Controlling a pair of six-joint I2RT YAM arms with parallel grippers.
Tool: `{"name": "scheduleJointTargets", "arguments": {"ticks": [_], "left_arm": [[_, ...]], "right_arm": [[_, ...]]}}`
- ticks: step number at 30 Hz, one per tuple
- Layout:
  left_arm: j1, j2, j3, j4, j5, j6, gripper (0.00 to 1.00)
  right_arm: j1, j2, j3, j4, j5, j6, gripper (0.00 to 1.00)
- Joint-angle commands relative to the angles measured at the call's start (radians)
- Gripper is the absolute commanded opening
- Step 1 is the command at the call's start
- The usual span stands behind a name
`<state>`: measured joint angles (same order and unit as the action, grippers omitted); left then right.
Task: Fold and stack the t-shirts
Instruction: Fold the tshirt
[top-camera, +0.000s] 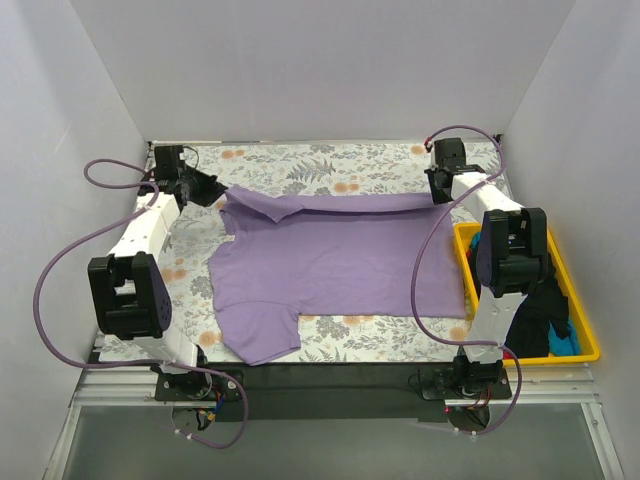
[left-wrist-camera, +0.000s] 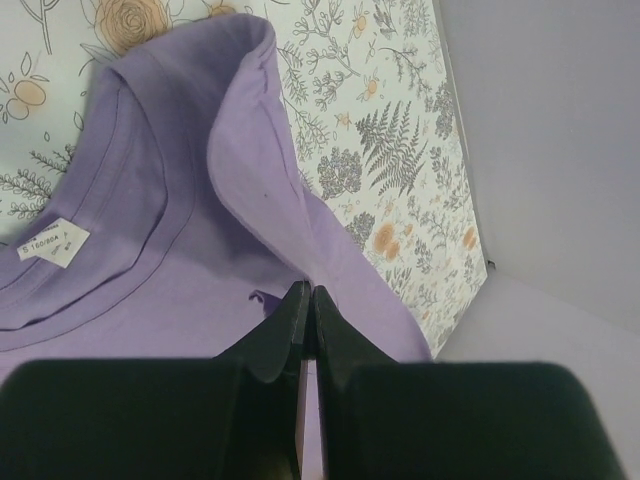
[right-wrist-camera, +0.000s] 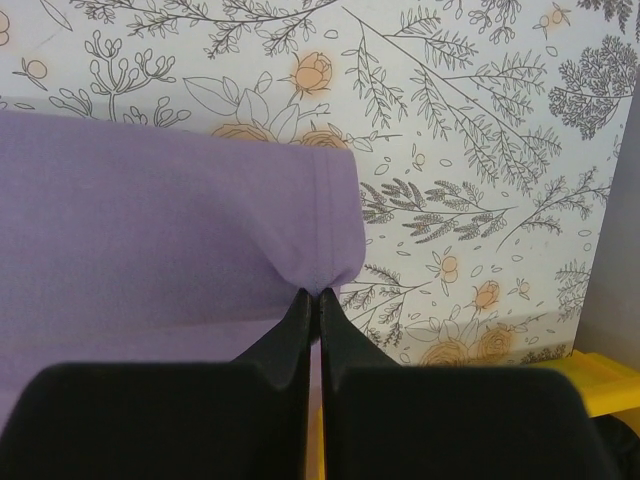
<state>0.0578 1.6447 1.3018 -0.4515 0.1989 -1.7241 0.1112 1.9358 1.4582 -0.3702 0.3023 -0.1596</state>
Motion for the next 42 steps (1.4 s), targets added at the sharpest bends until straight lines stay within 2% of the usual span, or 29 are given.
{"name": "scheduleJointTargets", "arguments": {"ticks": [1,21,26,27,29,30,32,33,34,36,37,39,40,42], "left_arm": [[0.005,-0.094,-0.025,-0.012,-0.006,-0.028,0.00],[0.005,-0.213,-0.280,-0.007,0.027,-0.003,0.00],[0.004,-0.223,-0.343,0.005,0.040,-0.003,0.00],[0.005,-0.229,-0.352,0.007,0.053,-0.003,0.00],[0.005,-0.238,-0.367,0.010,0.063,0.010,0.00],[0.005,-0.244,-0.381,0.010,0.068,0.023,0.06],[0.005,-0.269,-0.398,-0.002,0.077,0.056,0.14],[0.005,-0.279,-0.415,-0.007,0.080,0.069,0.22],[0.005,-0.302,-0.423,-0.013,0.083,0.077,0.25],[0.005,-0.322,-0.434,-0.039,0.080,0.104,0.34],[0.005,-0.342,-0.438,-0.047,0.064,0.115,0.45],[0.005,-0.350,-0.431,-0.062,0.021,0.162,0.56],[0.005,-0.345,-0.408,-0.061,-0.001,0.182,0.66],[0.005,-0.298,-0.368,-0.065,-0.047,0.222,0.72]], "right_arm": [[-0.007,-0.032,-0.001,-0.022,0.037,0.025,0.01],[-0.008,0.015,-0.005,-0.067,0.044,0.055,0.03],[-0.008,0.038,0.001,-0.102,0.052,0.078,0.16],[-0.007,0.041,0.002,-0.107,0.057,0.083,0.22],[-0.007,0.040,0.011,-0.116,0.061,0.088,0.25],[-0.008,0.034,0.016,-0.119,0.063,0.088,0.34],[-0.007,0.023,0.025,-0.122,0.066,0.089,0.44],[-0.007,0.008,0.034,-0.124,0.063,0.092,0.52],[-0.007,0.002,0.039,-0.124,0.046,0.097,0.55],[-0.004,-0.020,0.057,-0.124,0.005,0.111,0.61],[-0.002,-0.026,0.060,-0.124,-0.033,0.115,0.62],[0.011,-0.037,0.068,-0.122,-0.084,0.135,0.63],[0.016,-0.040,0.073,-0.122,-0.145,0.144,0.63],[0.033,-0.038,0.076,-0.119,-0.196,0.181,0.63]]}}
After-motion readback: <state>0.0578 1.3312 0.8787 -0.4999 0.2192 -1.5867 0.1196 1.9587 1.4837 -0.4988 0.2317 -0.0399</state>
